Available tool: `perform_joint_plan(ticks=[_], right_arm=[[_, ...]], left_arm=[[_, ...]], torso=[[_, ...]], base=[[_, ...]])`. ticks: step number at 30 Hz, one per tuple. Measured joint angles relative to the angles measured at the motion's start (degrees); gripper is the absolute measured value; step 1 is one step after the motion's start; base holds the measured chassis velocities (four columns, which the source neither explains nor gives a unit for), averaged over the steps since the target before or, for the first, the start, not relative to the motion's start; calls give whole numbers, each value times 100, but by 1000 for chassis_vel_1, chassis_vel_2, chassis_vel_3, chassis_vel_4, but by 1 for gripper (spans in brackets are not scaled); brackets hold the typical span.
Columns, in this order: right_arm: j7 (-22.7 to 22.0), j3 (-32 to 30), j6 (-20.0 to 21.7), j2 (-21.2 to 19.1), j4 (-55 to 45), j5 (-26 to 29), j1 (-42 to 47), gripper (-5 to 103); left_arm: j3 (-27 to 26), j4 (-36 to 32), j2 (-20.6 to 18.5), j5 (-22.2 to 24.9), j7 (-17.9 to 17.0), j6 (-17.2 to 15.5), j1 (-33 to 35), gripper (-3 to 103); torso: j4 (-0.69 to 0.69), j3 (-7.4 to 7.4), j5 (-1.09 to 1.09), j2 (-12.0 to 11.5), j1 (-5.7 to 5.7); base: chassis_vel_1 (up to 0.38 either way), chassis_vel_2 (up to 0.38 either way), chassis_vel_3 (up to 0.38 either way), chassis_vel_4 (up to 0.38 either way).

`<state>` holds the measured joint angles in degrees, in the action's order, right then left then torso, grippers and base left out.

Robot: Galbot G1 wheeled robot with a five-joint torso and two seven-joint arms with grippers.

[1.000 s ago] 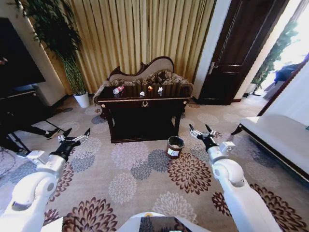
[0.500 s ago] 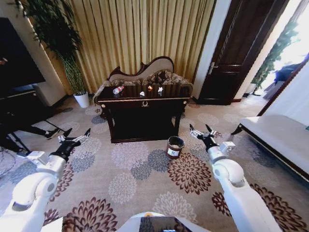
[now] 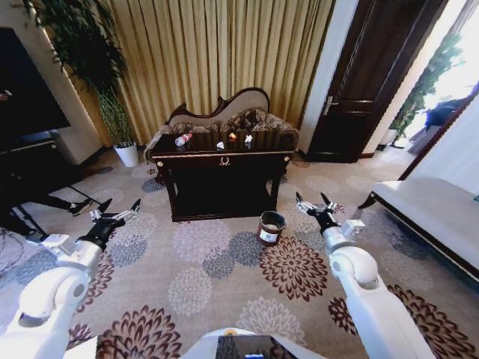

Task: Move to the front of the table and place the trash on the table into the trash bin.

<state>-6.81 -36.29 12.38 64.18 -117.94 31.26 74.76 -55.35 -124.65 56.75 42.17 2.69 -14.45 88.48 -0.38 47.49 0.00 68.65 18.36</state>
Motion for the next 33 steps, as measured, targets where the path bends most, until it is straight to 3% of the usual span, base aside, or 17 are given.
perform_joint_plan(ticks=[33], right_arm=[[0,41,-3,-11,-26,-8,6,100]], left_arm=[[-13,-13,-23,1,4,0,-5,100]], torso=[[0,1,0,-1,2]], base=[[-98,96,97,-97]])
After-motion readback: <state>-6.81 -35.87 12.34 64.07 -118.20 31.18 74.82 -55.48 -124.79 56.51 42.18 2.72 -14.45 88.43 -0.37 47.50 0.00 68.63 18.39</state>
